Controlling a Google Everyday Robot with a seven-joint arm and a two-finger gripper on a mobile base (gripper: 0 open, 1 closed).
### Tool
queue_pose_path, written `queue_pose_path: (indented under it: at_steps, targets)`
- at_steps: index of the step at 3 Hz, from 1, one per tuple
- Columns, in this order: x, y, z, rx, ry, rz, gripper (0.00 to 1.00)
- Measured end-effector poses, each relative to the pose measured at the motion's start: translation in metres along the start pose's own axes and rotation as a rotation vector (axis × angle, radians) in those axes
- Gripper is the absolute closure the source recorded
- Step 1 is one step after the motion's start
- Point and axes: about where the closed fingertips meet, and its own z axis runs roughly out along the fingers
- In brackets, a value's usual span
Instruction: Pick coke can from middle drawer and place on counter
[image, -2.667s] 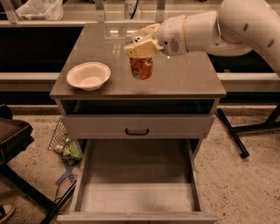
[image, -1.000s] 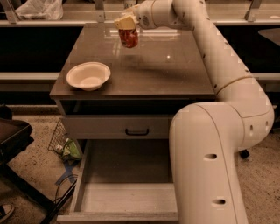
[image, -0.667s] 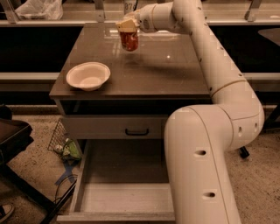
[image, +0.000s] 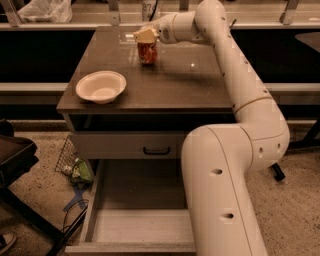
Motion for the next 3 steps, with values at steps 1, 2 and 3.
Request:
queue_pose_path:
  at_steps: [1, 2, 3]
  targets:
    - [0.0013, 0.0019, 0.0038, -0.005, 0.001, 0.002, 0.62]
    - [0.0026, 0.0036, 0.0072, -0.009, 0.003, 0.003, 0.39]
    - [0.0043, 0.0063, 0.0124, -0.016, 0.005, 0.005, 0.07]
